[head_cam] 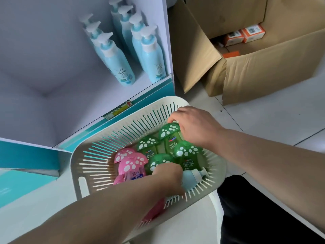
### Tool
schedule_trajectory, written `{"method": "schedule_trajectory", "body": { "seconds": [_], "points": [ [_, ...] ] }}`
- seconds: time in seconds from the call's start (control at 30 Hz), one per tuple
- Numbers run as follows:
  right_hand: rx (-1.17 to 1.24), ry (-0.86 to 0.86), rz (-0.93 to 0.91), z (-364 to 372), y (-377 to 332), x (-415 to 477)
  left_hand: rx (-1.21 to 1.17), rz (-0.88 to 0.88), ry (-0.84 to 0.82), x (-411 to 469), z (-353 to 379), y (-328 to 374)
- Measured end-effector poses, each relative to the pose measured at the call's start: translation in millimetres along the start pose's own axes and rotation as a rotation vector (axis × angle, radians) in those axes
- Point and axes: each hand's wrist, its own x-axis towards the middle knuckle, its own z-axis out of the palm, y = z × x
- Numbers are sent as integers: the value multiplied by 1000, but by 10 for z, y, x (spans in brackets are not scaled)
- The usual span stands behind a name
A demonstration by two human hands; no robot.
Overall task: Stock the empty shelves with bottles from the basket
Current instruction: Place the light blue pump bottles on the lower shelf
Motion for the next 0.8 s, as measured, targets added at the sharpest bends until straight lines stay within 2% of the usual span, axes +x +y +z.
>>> {"method": "schedule_trajectory", "body": {
  "seconds": [0.1, 0.27, 0.37, 0.47, 0.53, 0.6, 0.67, 0.73, 0.8],
  "points": [
    [4, -19, 16, -30, 23, 14, -101, -6, 51, -76, -247, -151],
    [-37, -13, 52, -257, -65, 89, -506, -123, 191, -440, -651, -637],
    [-122, -134, 48, -445, -160, 163, -717, -132, 313, -677, -869, -895],
    [-235, -309, 25, -626, -352, 362, -917, -125, 523, -900, -1112, -1039],
    [-188, -335, 29, -684, -544, 482, -1087, -116, 655, -1009, -1240, -1081],
    [25, -280, 72, -673, -745, 539, -1235, -105, 738, -1063, -1345, -1079],
    [250, -151, 137, -583, -881, 538, -1351, -69, 785, -1087, -1414, -1056],
    [363, -13, 200, -484, -924, 523, -1410, -21, 795, -1066, -1445, -1051],
    [378, 90, 221, -422, -916, 513, -1404, -2, 828, -1024, -1461, -1069]
  ]
}}
